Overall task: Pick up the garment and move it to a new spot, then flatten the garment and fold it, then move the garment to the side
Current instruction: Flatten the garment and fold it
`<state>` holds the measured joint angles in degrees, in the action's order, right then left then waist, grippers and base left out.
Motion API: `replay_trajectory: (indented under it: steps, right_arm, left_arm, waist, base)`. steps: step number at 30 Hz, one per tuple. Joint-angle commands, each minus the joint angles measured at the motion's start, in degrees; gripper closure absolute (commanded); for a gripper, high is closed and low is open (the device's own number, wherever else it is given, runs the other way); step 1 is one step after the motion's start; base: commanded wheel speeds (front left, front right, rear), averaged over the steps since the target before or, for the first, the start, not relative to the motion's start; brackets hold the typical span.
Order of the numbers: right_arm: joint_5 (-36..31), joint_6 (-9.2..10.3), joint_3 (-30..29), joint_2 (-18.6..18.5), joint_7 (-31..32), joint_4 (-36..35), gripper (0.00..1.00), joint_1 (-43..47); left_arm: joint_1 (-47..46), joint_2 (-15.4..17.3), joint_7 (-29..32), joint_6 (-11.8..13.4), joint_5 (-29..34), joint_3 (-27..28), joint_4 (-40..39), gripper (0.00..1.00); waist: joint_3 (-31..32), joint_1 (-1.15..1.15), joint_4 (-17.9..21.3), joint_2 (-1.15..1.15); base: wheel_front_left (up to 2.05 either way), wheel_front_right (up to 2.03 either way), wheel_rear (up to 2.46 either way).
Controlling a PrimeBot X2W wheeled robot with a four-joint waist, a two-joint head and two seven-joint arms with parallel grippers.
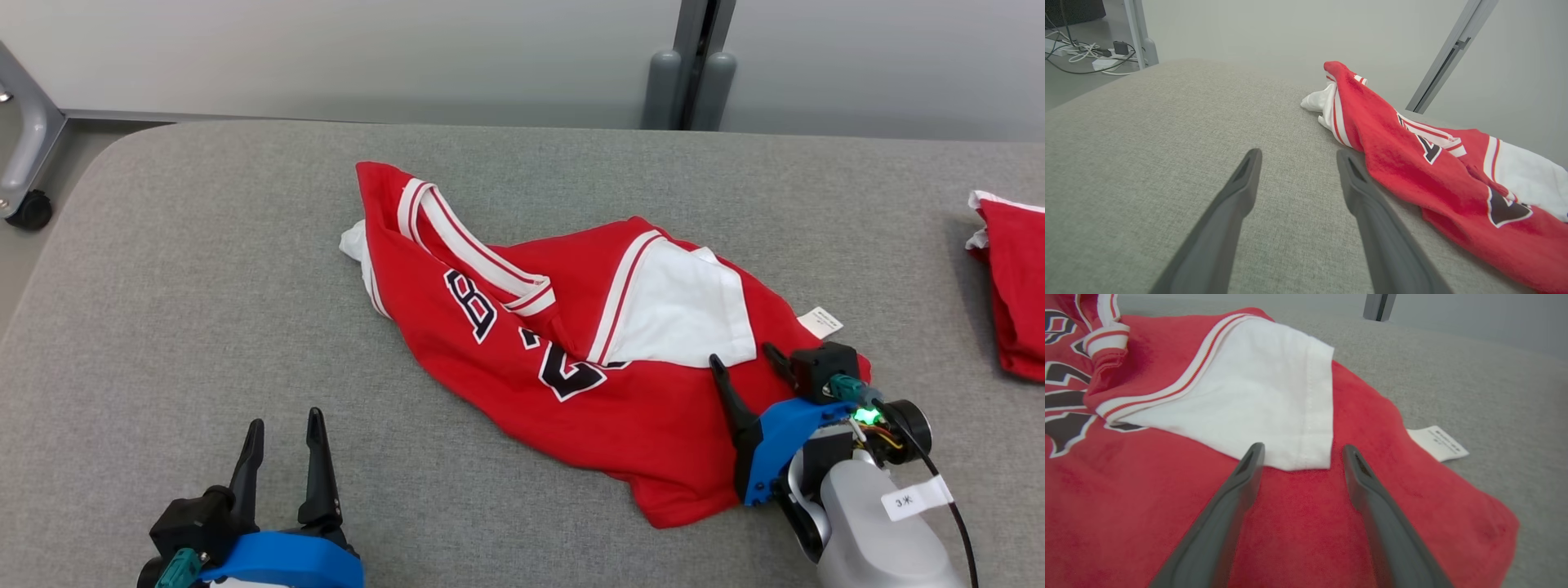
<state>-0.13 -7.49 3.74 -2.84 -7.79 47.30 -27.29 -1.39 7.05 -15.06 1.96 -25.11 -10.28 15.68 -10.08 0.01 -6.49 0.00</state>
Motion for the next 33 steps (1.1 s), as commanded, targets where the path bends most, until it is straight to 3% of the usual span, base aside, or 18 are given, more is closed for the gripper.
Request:
replay_trajectory:
  steps: [1, 5, 6, 7, 11, 16, 21, 33]
  right_arm:
    - [0.72, -0.01, 0.31, -0.11, -0.43, 1.19, 0.0, -1.57]
    - [3.33, -0.01, 2.26, -0.11, -0.94, 5.42, 0.04, -4.08]
    - [4.4, -0.01, 2.9, -0.11, -1.17, 6.3, 0.22, -4.57]
    - [5.07, -0.01, 3.44, -0.11, -1.48, 7.07, 0.46, -5.08]
    - [8.61, -0.01, 6.2, -0.11, -3.25, 8.9, 1.0, -6.67]
    - [11.6, -0.01, 9.43, -0.1, -5.6, 9.11, 1.0, -8.09]
    - [16.25, -0.01, 15.33, -0.09, -6.87, 4.72, 1.0, -8.2]
    - [27.63, -0.01, 39.23, -0.13, -4.66, -14.01, 1.0, -3.2]
  left_arm:
    - [-1.07, -0.08, -0.16, -0.33, 0.57, 0.06, 0.09, 0.0]
    - [-1.16, -0.37, -0.16, -0.51, 0.95, 0.35, 0.35, 0.0]
    - [-1.13, -0.41, -0.16, -0.5, 1.0, 0.44, 0.46, 0.0]
    - [-1.1, -0.48, -0.16, -0.55, 1.03, 0.53, 0.55, 0.0]
    - [-0.79, -0.59, -0.16, -0.81, 1.48, 0.89, 0.79, 0.0]
    - [-0.34, -0.73, -0.16, -0.94, 1.91, 1.08, 1.05, 0.0]
    - [0.22, -0.83, -0.16, -1.11, 2.14, 1.12, 1.43, 0.0]
    - [1.2, -0.45, -0.16, -0.58, 1.72, 3.7, 0.25, 0.0]
  waist:
    - [-0.35, -0.01, -0.36, 0.0]
    - [-0.58, -0.01, -0.68, 0.0]
    - [-0.58, -0.01, -0.69, 0.0]
    - [-0.57, -0.01, -0.67, 0.0]
    - [-0.41, -0.01, -0.46, 0.0]
    - [-0.06, -0.01, 0.07, 0.0]
    - [0.7, -0.01, 0.59, 0.0]
    - [2.77, -0.01, 0.33, 0.0]
  base:
    - [0.0, 0.0, 0.0]
    - [0.0, 0.0, 0.0]
    - [0.0, 0.0, 0.0]
    - [0.0, 0.0, 0.0]
    - [0.0, 0.0, 0.0]
    - [0.0, 0.0, 0.0]
    - [0.0, 0.0, 0.0]
    - [0.0, 0.0, 0.0]
